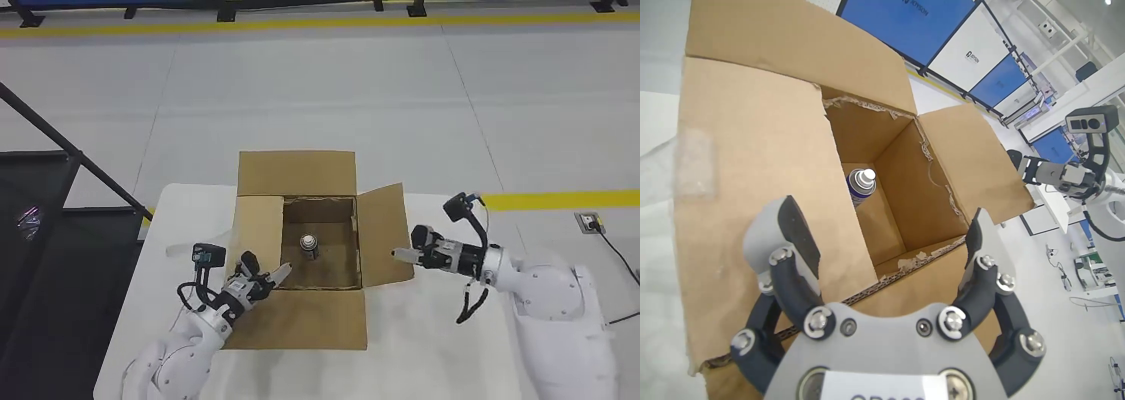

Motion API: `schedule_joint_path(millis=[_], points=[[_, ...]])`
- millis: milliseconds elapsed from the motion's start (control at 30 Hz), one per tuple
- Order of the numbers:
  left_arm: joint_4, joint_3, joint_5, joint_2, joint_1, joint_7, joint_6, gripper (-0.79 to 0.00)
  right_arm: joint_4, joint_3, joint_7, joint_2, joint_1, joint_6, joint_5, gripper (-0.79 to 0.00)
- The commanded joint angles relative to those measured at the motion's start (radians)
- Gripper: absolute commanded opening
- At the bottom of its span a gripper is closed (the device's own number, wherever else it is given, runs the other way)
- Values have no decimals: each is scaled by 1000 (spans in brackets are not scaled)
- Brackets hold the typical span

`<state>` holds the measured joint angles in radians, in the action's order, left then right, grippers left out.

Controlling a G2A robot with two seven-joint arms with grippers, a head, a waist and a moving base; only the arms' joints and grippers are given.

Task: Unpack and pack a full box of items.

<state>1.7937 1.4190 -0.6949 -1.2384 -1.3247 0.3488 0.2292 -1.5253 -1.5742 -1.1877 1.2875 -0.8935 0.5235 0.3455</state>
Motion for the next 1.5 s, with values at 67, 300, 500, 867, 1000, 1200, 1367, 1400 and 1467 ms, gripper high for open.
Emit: schedule_joint_path(millis=[67, 300, 500, 867, 1000, 1200, 1367, 1400, 1467], points=[[0, -1, -1, 1, -2, -10, -1, 0, -25, 31, -24, -7, 19, 19, -50, 0], [4, 7, 5, 3, -11, -28, 1, 0, -96, 126, -55, -14, 45, 37, -126, 0], [2, 13, -2, 5, -17, -44, -1, 0, -31, 326, 4, 5, 139, -37, -39, 0], [-2, 48, 32, 7, -34, -89, -25, 0, 258, 592, 122, 60, 321, -68, 1, 0], [2, 69, 58, 8, -42, -106, -36, 0, 318, 637, 147, 73, 353, -65, 3, 0], [61, 132, 80, 14, -95, -140, -10, 0, 341, 653, 161, 76, 373, -41, -2, 0], [114, 250, 141, 26, -196, -111, 51, 0, 223, 589, 189, 48, 342, 15, 73, 0], [117, 277, 155, 29, -218, -95, 65, 0, 210, 582, 191, 45, 336, 13, 88, 0], [120, 323, 189, 36, -263, -33, 112, 0, 210, 582, 191, 45, 336, 13, 88, 0]])
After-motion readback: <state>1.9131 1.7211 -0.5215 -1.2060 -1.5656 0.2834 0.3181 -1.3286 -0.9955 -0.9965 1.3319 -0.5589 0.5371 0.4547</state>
